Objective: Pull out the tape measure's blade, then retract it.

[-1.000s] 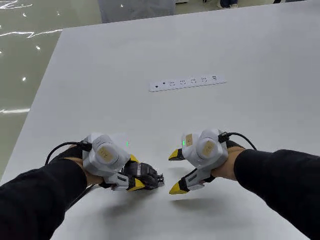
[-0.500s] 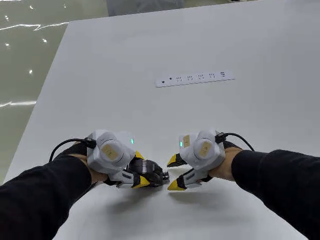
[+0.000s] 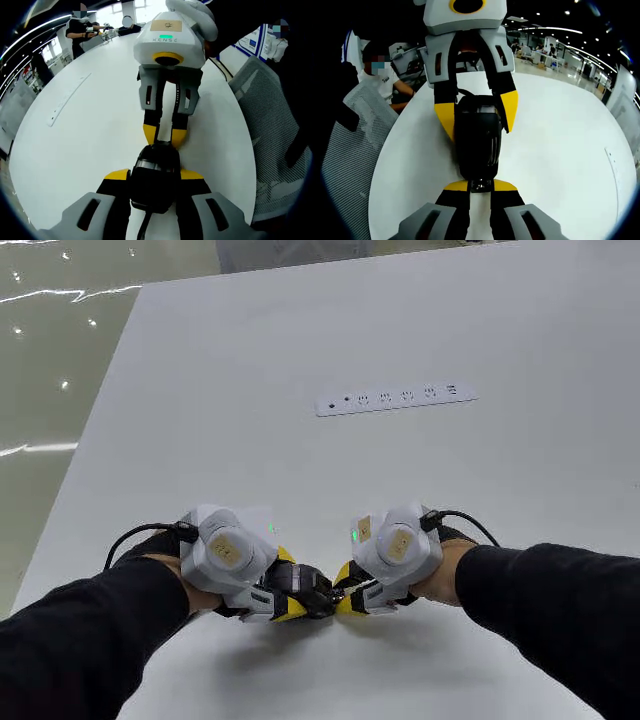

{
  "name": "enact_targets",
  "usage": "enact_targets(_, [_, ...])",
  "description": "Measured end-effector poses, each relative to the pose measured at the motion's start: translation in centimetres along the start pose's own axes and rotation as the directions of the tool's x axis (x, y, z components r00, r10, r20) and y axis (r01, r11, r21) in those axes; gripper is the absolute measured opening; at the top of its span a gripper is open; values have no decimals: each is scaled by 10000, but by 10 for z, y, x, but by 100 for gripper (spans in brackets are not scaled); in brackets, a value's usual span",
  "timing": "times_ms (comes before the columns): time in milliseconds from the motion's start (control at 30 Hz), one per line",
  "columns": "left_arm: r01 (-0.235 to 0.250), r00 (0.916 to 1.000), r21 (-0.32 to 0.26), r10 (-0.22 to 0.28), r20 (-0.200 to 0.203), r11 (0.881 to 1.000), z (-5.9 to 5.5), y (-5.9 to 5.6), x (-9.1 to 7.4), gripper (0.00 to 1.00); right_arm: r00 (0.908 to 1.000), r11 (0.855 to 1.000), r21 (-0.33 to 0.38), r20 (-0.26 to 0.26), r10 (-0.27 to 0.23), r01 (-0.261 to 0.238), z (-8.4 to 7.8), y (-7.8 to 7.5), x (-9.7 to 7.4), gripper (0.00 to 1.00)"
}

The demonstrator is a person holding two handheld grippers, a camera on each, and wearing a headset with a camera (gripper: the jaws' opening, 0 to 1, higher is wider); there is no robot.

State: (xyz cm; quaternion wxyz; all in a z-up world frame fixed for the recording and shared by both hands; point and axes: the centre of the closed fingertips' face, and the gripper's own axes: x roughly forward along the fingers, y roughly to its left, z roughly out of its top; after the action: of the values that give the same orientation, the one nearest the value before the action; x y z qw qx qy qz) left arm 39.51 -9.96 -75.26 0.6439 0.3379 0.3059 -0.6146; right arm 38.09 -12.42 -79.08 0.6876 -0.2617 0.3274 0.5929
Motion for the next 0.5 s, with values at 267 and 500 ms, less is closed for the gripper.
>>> enact_targets(267, [-92, 10000, 97, 92, -13, 9999, -1, 0, -1, 29, 9991, 9999, 52, -397, 143, -141, -3, 2, -2, 6])
enact_targets(500, [-25, 10000, 85, 25, 9, 10000, -1, 0, 0, 29, 9988, 9999, -26, -467, 129, -130, -5, 3, -2, 6])
